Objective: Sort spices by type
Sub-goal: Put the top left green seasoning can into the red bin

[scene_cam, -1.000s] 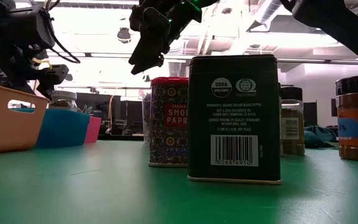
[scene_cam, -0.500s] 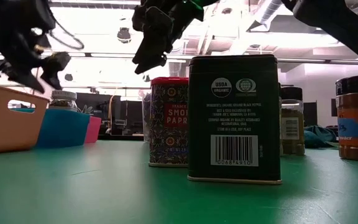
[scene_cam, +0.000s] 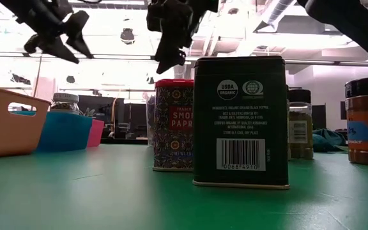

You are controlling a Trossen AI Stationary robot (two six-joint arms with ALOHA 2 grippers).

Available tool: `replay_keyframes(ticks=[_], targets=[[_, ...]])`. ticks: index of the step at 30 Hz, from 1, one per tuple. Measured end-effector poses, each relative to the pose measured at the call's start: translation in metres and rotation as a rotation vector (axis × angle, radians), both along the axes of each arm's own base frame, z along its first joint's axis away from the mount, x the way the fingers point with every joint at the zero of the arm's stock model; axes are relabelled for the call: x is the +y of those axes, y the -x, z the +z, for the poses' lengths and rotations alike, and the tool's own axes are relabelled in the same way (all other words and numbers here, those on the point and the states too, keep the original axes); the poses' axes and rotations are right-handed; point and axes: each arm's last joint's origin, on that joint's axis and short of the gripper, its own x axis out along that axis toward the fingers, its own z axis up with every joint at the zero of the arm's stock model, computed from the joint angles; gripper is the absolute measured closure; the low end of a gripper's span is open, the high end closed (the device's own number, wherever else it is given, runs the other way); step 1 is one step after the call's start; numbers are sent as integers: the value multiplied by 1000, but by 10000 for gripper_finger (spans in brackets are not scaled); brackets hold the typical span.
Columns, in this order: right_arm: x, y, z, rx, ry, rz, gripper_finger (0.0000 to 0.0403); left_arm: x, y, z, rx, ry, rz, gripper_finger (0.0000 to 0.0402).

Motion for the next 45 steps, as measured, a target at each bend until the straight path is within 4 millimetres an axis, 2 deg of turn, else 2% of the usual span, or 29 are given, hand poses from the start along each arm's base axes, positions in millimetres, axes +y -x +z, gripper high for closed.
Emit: replay_keyframes(ticks=[4,11,16,20,27,32,39,45], targets=[[9,3,-3,47,5,46,138,-1,-6,6,-128,55,-35,189],[13,7,-5,96,-8,45,138,-3,-18,9,-207,136,-150,189],[30,7,-4,130,-15,44,138,-6,-27,16,-303,151,-219,189],[45,13,6,143,112,18,138,-10,-34,25,-369,100,-272,189],[49,29,35,102,105,-88,138,-19,-35,30,-435,125,-328,189],[46,30,33,130,163,-194,138,-29,-36,30,-486,193,-375,189],[64,32,32,165,248,-295,138,-50,-34,33,-490,206,-513,189],[80,43,29,277,310,-170,138,-65,-30,34,-504,222,-560,189]])
